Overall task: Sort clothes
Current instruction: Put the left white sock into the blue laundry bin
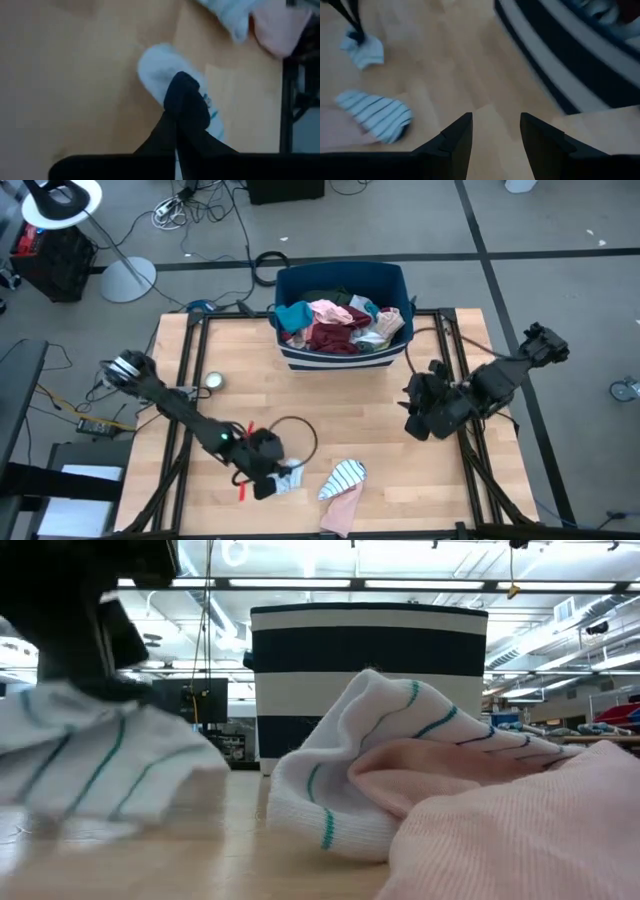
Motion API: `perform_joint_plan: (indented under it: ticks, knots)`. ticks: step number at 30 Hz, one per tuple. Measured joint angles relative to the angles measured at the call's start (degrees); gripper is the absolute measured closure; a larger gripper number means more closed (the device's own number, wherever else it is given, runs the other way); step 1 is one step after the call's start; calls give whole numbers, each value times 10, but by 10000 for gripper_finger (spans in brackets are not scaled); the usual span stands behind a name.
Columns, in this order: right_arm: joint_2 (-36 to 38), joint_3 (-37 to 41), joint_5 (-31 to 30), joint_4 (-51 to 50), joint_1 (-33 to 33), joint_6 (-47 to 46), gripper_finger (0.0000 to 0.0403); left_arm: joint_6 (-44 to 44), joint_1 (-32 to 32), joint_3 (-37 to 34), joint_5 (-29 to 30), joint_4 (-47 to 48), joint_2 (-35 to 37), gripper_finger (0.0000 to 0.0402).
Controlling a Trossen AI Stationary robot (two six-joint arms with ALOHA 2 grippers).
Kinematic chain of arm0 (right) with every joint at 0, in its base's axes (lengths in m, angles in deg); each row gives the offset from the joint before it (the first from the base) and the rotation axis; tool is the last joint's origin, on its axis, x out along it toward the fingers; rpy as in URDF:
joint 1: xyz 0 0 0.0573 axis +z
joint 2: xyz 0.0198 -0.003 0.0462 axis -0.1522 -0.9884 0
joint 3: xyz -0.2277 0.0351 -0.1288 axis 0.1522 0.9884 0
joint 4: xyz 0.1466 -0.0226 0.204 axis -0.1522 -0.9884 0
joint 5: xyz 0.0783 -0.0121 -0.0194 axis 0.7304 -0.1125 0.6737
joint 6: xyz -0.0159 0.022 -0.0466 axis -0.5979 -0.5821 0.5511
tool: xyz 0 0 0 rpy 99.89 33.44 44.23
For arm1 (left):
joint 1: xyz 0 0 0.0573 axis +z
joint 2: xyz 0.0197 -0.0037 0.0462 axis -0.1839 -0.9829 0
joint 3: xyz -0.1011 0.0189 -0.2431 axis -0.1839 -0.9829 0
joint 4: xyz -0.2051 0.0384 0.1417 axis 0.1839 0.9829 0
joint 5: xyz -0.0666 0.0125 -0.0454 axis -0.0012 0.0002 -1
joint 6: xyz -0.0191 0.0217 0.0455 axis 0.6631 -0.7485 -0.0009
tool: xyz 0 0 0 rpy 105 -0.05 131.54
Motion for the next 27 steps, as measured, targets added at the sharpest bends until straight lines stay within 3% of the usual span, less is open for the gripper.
perform_joint_plan:
  ticks: [4, 11, 17, 21, 27]
  knots:
    - [-11, 31, -70, -5, 40, -27, 238, -3, 0, -1, 42, 44, 79, 400]
    - [19, 166, -90, 37, 104, -147, 238, -16, 14, 0, 103, 71, 186, 401]
    - [53, 330, -91, 221, 135, -193, 238, -101, 67, 78, 110, 135, 195, 401]
    - [59, 429, -91, 381, 134, -186, 238, -184, 126, 161, 110, 186, 193, 401]
    - [59, 553, -108, 609, 119, -154, 238, -323, 240, 275, 122, 185, 187, 401]
